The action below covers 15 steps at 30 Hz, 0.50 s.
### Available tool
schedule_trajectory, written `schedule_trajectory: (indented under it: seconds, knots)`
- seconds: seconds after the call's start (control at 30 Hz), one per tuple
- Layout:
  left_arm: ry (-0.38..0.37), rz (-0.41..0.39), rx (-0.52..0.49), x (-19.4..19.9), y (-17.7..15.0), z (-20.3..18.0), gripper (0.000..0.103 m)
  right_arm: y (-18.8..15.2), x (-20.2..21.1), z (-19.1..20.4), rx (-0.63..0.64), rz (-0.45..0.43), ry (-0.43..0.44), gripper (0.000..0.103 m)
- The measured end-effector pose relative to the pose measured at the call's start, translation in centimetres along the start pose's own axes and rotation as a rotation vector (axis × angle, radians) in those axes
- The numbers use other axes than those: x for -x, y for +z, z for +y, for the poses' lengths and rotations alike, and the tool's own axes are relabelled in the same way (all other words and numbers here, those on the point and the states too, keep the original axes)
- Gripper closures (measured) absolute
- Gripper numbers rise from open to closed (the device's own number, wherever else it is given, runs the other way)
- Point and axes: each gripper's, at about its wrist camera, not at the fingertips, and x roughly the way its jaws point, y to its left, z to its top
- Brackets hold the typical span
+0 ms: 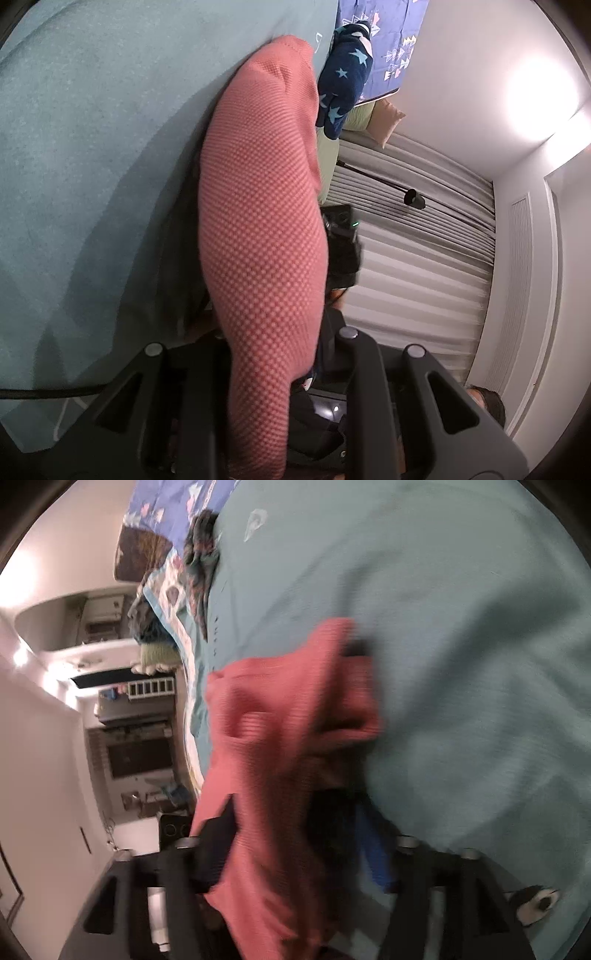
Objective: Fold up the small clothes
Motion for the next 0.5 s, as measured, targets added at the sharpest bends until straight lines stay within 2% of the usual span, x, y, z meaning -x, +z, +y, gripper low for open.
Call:
schedule_trajectory:
  seconds: [0.1, 0.23, 0.27, 0.37, 0.43, 0.47, 0.5]
  knots:
    - [0.01, -0.001, 0.0, 0.3, 0.1, 0.1, 0.08, 0.2, 0.6, -2.3, -0.036, 0.0, 0.15, 0.037]
    - [0.021, -0.003, -0.009, 0.5, -0.3, 0.0, 0.08, 2.3, -0.2, -1.2, 0.019, 0.005, 0.223, 0.035]
    - [0.022, -0.005, -0.01, 0.5, -0.5, -0.1, 0.08, 2.8, -0.7, -0.3, 0.03, 0.013, 0.233, 0.032]
    - [0.027, -0.01, -0.015, 0.5, -0.8, -0.2, 0.08, 3.8, -2.3, 0.8, 0.011, 0.037, 0.23, 0.031]
    - [0.033, -0.013, -0.021, 0.5, -0.8, -0.3, 0.08, 3.9, -2.5, 1.0, 0.006, 0.029, 0.226, 0.042]
    - [0.034, -0.018, -0.023, 0.6, -0.9, -0.3, 0.08, 3.8, -2.4, 1.3, 0.026, 0.017, 0.208, 0.07]
    - [0.031, -0.025, -0.027, 0.7, -0.9, -0.4, 0.08, 3.7, -2.1, 1.4, 0.046, -0.001, 0.175, 0.087]
